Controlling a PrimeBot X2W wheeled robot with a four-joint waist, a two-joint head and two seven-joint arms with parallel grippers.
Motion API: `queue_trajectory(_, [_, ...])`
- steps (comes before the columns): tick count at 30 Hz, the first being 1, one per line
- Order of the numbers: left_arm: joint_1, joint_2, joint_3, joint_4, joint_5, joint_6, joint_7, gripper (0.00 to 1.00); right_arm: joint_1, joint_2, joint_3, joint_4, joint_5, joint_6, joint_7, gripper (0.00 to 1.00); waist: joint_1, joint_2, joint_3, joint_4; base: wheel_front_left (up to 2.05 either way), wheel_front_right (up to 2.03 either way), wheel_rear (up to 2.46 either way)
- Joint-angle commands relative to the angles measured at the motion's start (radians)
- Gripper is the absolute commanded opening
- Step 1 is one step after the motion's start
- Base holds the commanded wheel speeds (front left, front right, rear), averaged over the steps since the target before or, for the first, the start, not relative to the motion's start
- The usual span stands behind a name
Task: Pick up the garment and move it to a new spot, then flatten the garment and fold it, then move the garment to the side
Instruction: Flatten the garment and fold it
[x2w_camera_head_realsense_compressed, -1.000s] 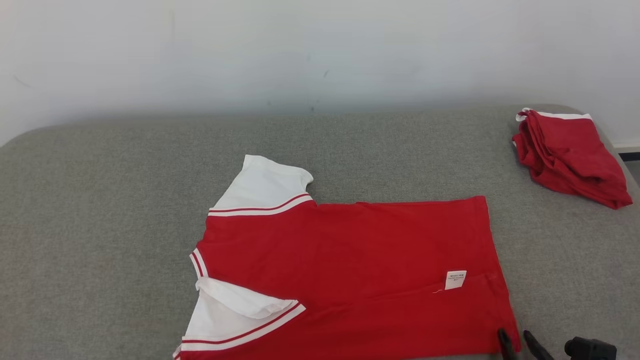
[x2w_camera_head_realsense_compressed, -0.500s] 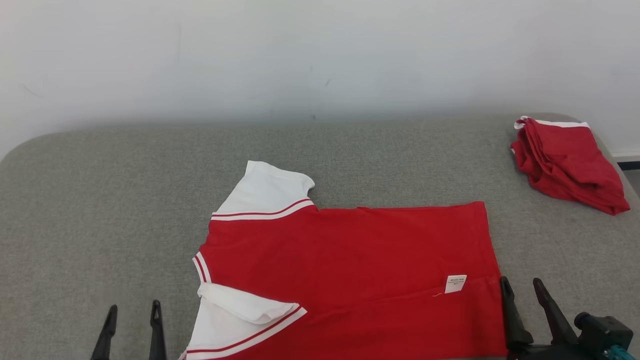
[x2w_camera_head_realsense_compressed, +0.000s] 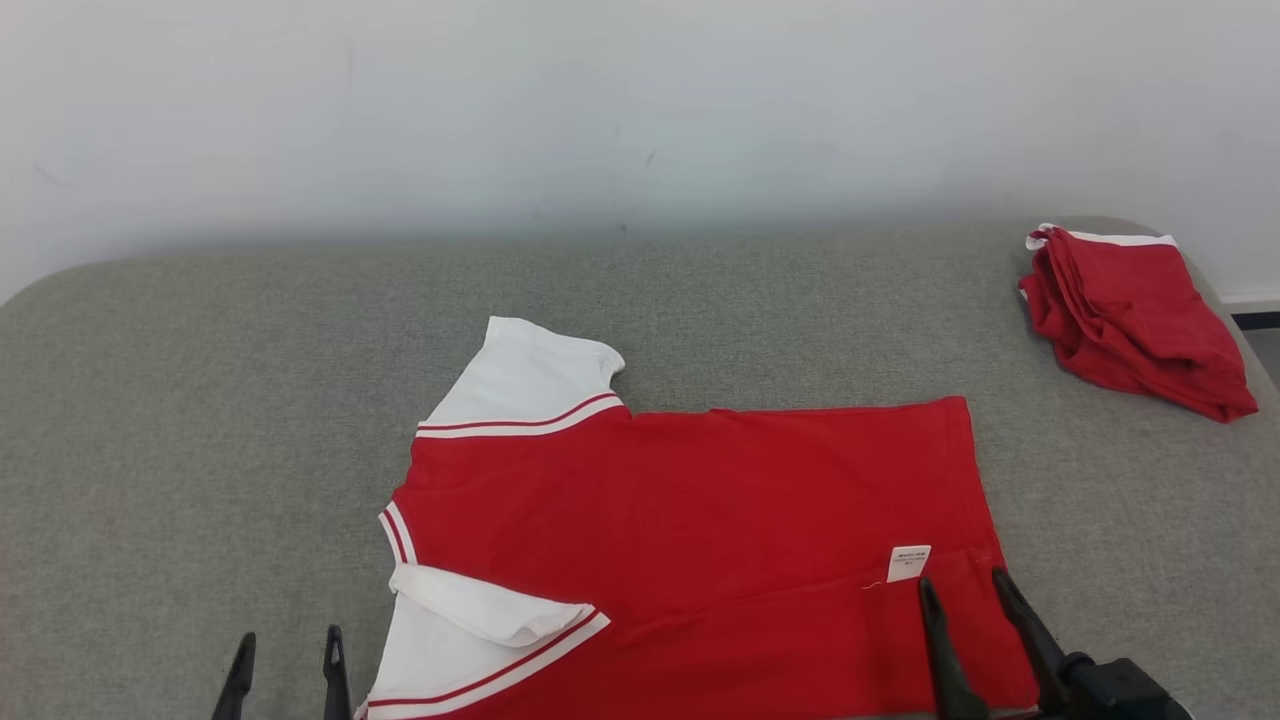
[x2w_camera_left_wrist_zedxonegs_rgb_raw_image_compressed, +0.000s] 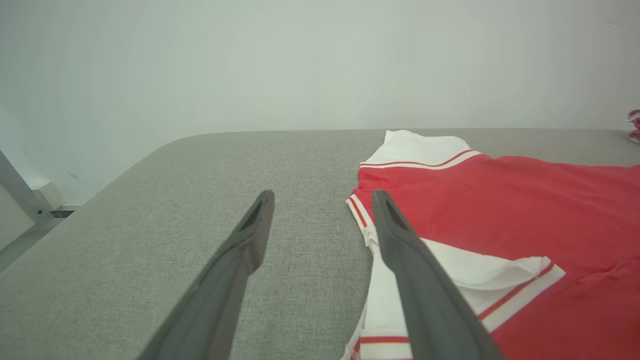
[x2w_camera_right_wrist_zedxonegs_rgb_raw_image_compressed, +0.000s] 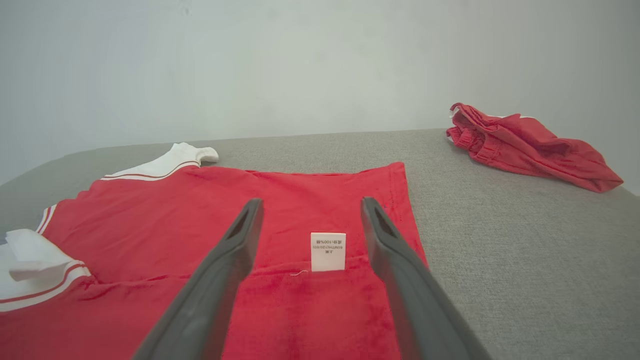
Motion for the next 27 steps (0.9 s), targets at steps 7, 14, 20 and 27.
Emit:
queue_trajectory(7, [0.015, -0.006, 0.011, 0.035, -0.011, -0.010, -0.003, 1.00, 0.014, 0.020, -0.007, -0.011, -0.037, 0.001, -0.004, 1.00, 0.0000, 0.0000, 0.004, -0.018, 0.00, 0.00, 0.00])
queue_trajectory(14, [-0.073, 0.020, 0.052, 0.088, -0.038, -0.050, -0.003, 1.00, -0.038, 0.024, -0.014, -0.008, -0.043, 0.001, -0.004, 1.00, 0.0000, 0.0000, 0.023, -0.068, 0.00, 0.00, 0.00])
queue_trajectory(20, [-0.218, 0.092, 0.076, 0.155, -0.089, -0.069, -0.003, 1.00, -0.117, 0.031, -0.004, 0.022, -0.036, 0.001, -0.004, 1.00, 0.0000, 0.0000, 0.059, -0.129, 0.00, 0.00, 0.00])
queue_trajectory(27, [-0.451, 0.279, 0.004, 0.320, -0.194, -0.072, 0.010, 1.00, -0.278, 0.050, 0.061, 0.092, -0.039, 0.001, -0.004, 1.00, 0.0000, 0.0000, 0.149, -0.260, 0.00, 0.00, 0.00])
